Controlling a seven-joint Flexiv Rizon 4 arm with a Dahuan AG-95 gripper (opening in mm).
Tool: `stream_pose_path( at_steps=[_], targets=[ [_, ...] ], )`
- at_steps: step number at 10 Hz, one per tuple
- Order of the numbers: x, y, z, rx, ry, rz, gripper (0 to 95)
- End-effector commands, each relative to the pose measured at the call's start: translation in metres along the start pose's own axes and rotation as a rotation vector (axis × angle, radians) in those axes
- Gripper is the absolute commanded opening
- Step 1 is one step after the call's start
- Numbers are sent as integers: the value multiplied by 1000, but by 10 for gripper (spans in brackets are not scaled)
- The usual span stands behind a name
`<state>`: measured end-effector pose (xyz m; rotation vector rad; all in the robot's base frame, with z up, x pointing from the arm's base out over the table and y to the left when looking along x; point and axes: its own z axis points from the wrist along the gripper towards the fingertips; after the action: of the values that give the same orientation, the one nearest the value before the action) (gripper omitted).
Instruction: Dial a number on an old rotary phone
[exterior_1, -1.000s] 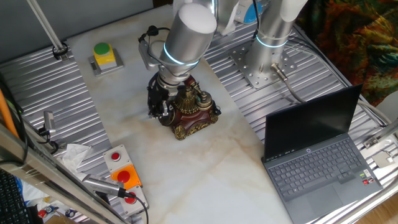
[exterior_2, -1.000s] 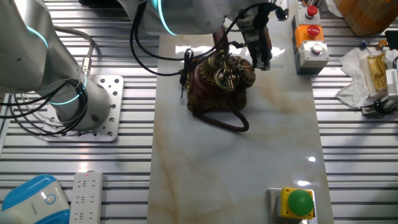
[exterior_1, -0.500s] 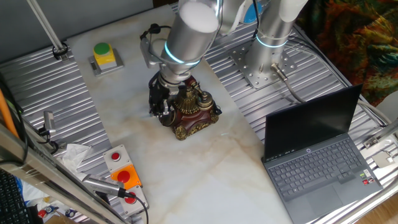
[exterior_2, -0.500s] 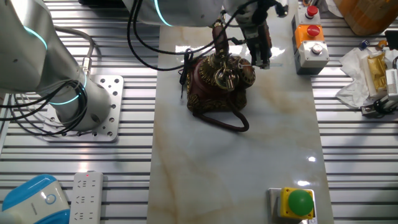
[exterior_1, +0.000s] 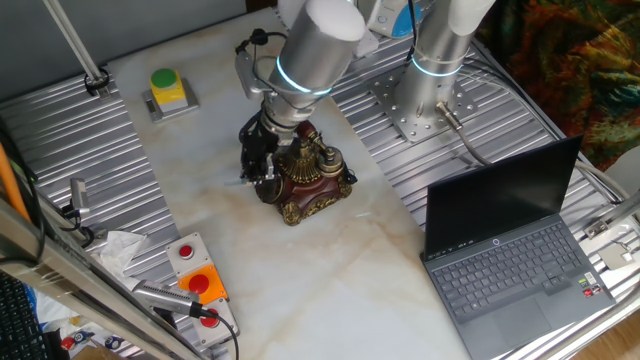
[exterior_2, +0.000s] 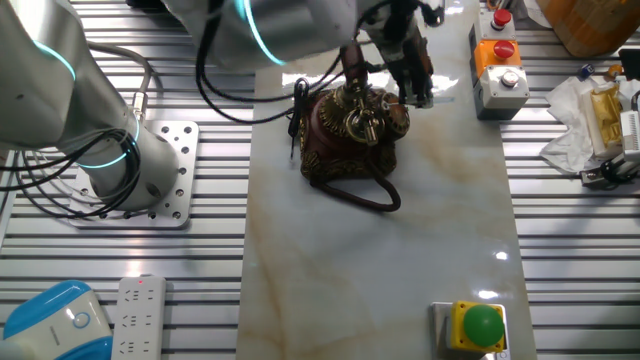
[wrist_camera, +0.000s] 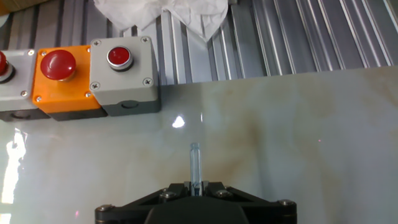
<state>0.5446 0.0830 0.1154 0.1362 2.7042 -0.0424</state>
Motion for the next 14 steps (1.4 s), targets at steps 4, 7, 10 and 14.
stream_pose_path(
  at_steps=[4, 7, 10, 14],
  targets=[
    [0, 2, 5, 14, 39, -10, 0],
    [0, 2, 5, 13, 37, -12, 0],
    [0, 2, 5, 13, 37, -11, 0],
    [1, 2, 6, 22, 55, -13, 0]
  ],
)
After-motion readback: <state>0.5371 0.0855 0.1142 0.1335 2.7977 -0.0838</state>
